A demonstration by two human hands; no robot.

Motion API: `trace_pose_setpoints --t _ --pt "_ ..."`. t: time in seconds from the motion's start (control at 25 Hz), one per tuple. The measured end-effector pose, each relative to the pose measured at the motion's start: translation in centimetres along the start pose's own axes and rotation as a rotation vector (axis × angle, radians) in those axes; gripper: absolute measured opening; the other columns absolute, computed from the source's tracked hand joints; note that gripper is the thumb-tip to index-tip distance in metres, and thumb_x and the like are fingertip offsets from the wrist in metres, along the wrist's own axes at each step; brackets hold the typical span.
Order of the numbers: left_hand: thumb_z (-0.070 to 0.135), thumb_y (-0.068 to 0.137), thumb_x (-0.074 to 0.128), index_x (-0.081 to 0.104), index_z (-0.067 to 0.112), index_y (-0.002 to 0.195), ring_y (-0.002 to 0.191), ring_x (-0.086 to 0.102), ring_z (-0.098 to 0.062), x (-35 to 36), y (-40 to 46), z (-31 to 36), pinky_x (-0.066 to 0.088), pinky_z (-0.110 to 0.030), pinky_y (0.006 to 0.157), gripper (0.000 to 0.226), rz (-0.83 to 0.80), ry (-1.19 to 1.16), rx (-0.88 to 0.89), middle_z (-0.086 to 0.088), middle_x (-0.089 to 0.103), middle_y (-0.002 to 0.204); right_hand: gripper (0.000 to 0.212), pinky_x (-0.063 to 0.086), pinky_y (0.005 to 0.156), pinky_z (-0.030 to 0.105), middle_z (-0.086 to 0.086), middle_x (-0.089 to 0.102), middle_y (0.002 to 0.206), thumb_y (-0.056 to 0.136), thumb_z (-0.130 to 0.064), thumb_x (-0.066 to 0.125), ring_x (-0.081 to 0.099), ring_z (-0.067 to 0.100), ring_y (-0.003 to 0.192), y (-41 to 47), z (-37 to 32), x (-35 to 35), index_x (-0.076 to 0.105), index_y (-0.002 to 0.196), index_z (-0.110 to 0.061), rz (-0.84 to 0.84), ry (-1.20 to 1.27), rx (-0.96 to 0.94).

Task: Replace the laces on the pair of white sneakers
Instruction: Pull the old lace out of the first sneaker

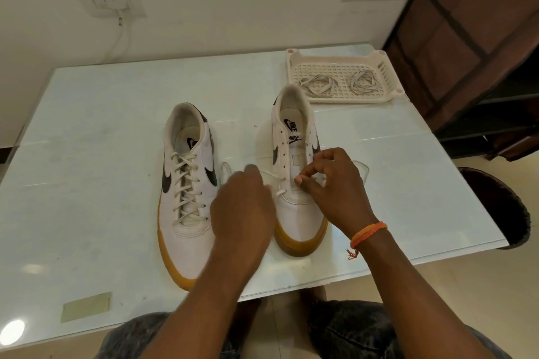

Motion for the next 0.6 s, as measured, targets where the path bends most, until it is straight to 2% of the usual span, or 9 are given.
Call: trace_pose_setpoints --t 0.08,0.16,0.24,0.32,0.36,0.4,0.48,0.52,0.6 --pt "0.044 0.099 0.047 0.051 0.020 0.129 0.099 0.064 -0.015 2.4 -2.6 2.4 0.048 -0.026 0.076 0.038 -0.113 0.012 0.029 0.003 0.064 0.116 0.013 0.037 0.080 0.017 -0.010 0.046 0.107 0.085 -0.032 0.072 0.046 0.002 0.095 0.2 -0.1 -0.1 0.063 0.084 -0.023 0.005 -0.013 0.003" --pt "0.048 0.098 0.047 0.033 0.018 0.148 0.115 0.062 -0.018 5.1 -3.9 3.4 0.050 -0.028 0.093 0.059 -0.215 0.039 0.030 0.001 0.054 0.140 0.013 0.040 0.079 0.016 -0.008 0.052 0.100 0.088 -0.027 0.070 0.052 0.006 0.092 0.4 0.2 -0.4 0.062 0.082 -0.019 0.017 0.004 0.024" --pt "0.046 0.097 0.052 0.026 0.015 0.151 0.119 0.060 -0.020 6.4 -3.7 3.1 0.048 -0.030 0.099 0.068 -0.298 0.075 -0.012 -0.003 0.048 0.147 0.016 0.051 0.078 0.022 -0.003 0.060 0.091 0.090 -0.023 0.067 0.059 0.015 0.090 0.6 2.0 -1.4 0.063 0.078 -0.014 0.084 0.272 0.173" --pt "0.046 0.096 0.054 0.028 0.012 0.151 0.117 0.062 -0.020 6.4 -3.5 2.9 0.049 -0.030 0.097 0.068 -0.312 0.100 -0.034 -0.003 0.053 0.142 0.013 0.059 0.071 0.034 0.006 0.064 0.098 0.093 -0.021 0.064 0.062 0.024 0.099 0.3 4.3 -2.5 0.065 0.081 -0.017 0.162 0.655 0.384" --pt "0.046 0.096 0.054 0.031 0.011 0.149 0.114 0.063 -0.019 6.2 -3.5 2.9 0.049 -0.029 0.096 0.067 -0.309 0.108 -0.043 -0.003 0.056 0.139 0.011 0.059 0.066 0.035 0.008 0.064 0.102 0.093 -0.020 0.064 0.062 0.027 0.102 0.2 4.8 -2.9 0.065 0.082 -0.020 0.179 0.730 0.425" --pt "0.046 0.096 0.054 0.036 0.012 0.147 0.111 0.065 -0.018 6.1 -3.5 2.9 0.050 -0.028 0.094 0.064 -0.309 0.109 -0.051 -0.002 0.059 0.135 0.007 0.059 0.067 0.034 0.006 0.064 0.105 0.091 -0.019 0.066 0.062 0.027 0.103 0.3 5.0 -3.3 0.065 0.085 -0.022 0.188 0.683 0.405" --pt "0.044 0.095 0.056 0.049 0.014 0.135 0.104 0.066 -0.015 5.8 -3.4 3.0 0.048 -0.024 0.090 0.050 -0.332 0.096 -0.078 0.001 0.064 0.124 0.014 0.054 0.084 0.030 -0.001 0.056 0.115 0.086 -0.021 0.071 0.058 0.019 0.109 0.7 3.2 -3.9 0.065 0.097 -0.027 0.161 0.408 0.220" --pt "0.043 0.095 0.057 0.053 0.016 0.129 0.102 0.066 -0.015 5.7 -3.2 3.0 0.047 -0.022 0.087 0.043 -0.353 0.092 -0.082 0.002 0.065 0.120 0.023 0.046 0.092 0.021 -0.004 0.050 0.121 0.085 -0.022 0.073 0.053 0.013 0.111 0.7 2.1 -3.3 0.064 0.106 -0.029 0.117 0.286 0.128" --pt "0.039 0.096 0.058 0.055 0.017 0.126 0.102 0.065 -0.016 5.4 -3.2 3.2 0.046 -0.023 0.086 0.037 -0.379 0.114 -0.058 0.001 0.064 0.118 0.027 0.032 0.091 0.005 -0.002 0.041 0.129 0.087 -0.020 0.071 0.043 0.008 0.113 0.4 0.1 -1.1 0.067 0.113 -0.026 0.020 0.135 0.008"
Point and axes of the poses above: each hand's wrist, its own y-axis towards the middle knuckle, its own x-axis out of the palm, z = x × y, the point moved 9 cm from there along y, towards the middle knuckle
